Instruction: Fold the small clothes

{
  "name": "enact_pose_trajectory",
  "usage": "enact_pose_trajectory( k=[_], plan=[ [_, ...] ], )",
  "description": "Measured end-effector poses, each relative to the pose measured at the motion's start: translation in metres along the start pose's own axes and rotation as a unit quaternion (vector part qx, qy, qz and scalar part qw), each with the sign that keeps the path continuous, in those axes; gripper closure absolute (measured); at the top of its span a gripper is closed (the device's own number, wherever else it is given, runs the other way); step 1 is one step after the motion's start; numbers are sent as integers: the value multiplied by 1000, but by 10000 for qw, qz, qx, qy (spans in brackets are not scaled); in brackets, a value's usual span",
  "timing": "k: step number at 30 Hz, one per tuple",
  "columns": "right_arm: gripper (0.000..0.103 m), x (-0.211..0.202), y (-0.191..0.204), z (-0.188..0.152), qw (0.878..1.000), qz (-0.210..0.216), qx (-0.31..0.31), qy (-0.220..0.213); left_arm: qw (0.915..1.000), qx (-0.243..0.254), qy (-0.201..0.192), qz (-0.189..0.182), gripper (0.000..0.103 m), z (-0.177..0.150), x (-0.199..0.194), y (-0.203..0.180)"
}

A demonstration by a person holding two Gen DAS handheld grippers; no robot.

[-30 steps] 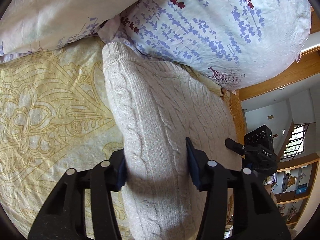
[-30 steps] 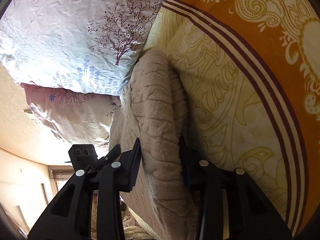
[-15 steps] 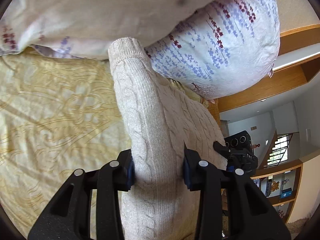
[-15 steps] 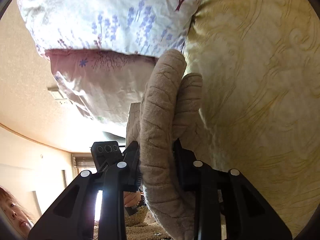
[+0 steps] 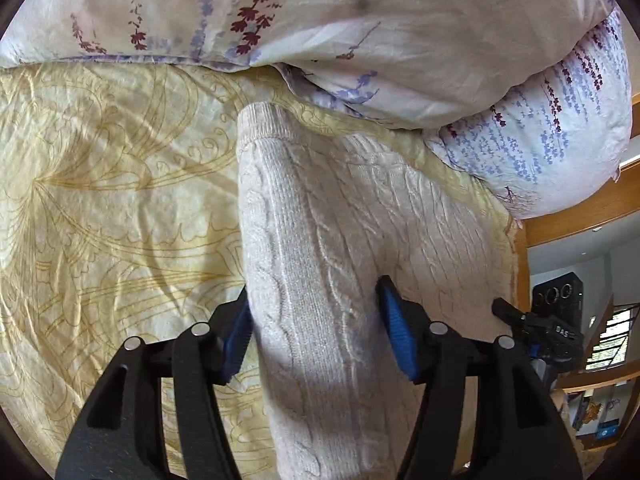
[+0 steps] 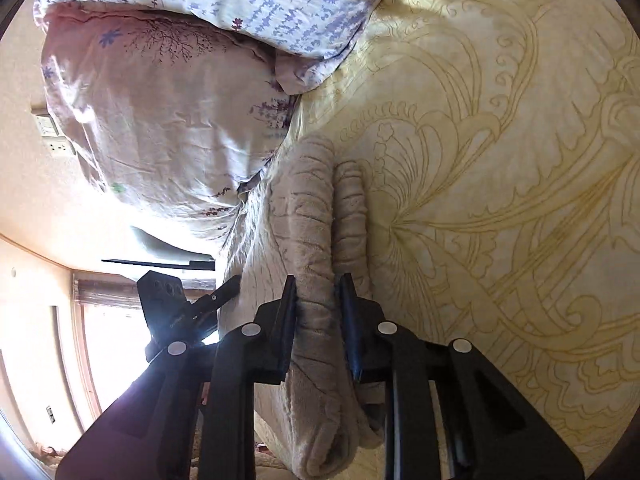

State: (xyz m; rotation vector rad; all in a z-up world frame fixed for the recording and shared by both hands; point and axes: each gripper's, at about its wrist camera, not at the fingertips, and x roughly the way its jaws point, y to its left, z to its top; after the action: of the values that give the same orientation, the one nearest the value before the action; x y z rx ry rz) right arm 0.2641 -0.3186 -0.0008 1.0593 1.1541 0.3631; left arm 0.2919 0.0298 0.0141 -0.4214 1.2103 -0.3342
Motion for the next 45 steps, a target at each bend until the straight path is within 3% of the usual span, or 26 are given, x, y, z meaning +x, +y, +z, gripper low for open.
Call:
enact_pose_trajectory(
  k=[3, 5, 7, 10, 13, 15, 16, 20, 27, 33, 36, 38, 39, 42, 45],
  plan=[
    [66, -17, 3, 12, 9994, -32, -21, -347, 9954, 264, -453, 796, 29, 4, -15, -16],
    [66, -19, 6, 22, 9990, -75, -32, -446, 9858, 466, -854, 1367, 22, 3, -28, -30],
    [66, -14, 11, 29, 9989, -133, -87, -452, 9760, 710, -1183, 1687, 16, -3, -40, -45],
    [66, -2, 14, 33, 9989, -318, -171, -305, 9690, 1149, -1379, 1698, 8, -19, -47, -70],
    [66, 11, 13, 34, 9990, -395, -188, -90, 9623, 1619, -1328, 1737, 3, -33, -38, -95],
    [70, 17, 17, 32, 9987, -411, -305, -32, 9582, 1817, -1248, 1824, 2, -39, -28, -105],
    [78, 16, 19, 31, 9981, -467, -409, -38, 9567, 1868, -1188, 1890, 2, -40, -22, -108],
    [90, 12, 26, 30, 9961, -596, -632, -168, 9583, 1845, -931, 1975, 2, -44, -4, -111],
    [92, 20, 34, 23, 9855, -1357, -979, -296, 9530, 1919, -748, 2221, 2, -48, 13, -107],
    [92, 28, 29, 23, 9776, -1773, -1082, -328, 9646, 1598, -568, 2020, 2, -40, 22, -93],
    [88, 26, 38, 21, 9717, -1948, -1297, -317, 9653, 1611, -641, 1953, 2, -41, 20, -91],
    [63, 16, 48, 13, 9665, -2057, -1467, -454, 9667, 1615, -783, 1827, 2, -47, 7, -92],
    [60, 7, 55, 6, 9637, -2049, -1614, -580, 9677, 1608, -860, 1738, 2, -51, 0, -90],
    [60, -22, 76, -25, 9510, -1905, -2209, -1024, 9652, 1637, -1153, 1682, 2, -68, -22, -86],
    [60, -32, 92, -64, 9334, -1896, -2802, -1198, 9623, 1642, -1337, 1709, 2, -85, -34, -83]
  ],
)
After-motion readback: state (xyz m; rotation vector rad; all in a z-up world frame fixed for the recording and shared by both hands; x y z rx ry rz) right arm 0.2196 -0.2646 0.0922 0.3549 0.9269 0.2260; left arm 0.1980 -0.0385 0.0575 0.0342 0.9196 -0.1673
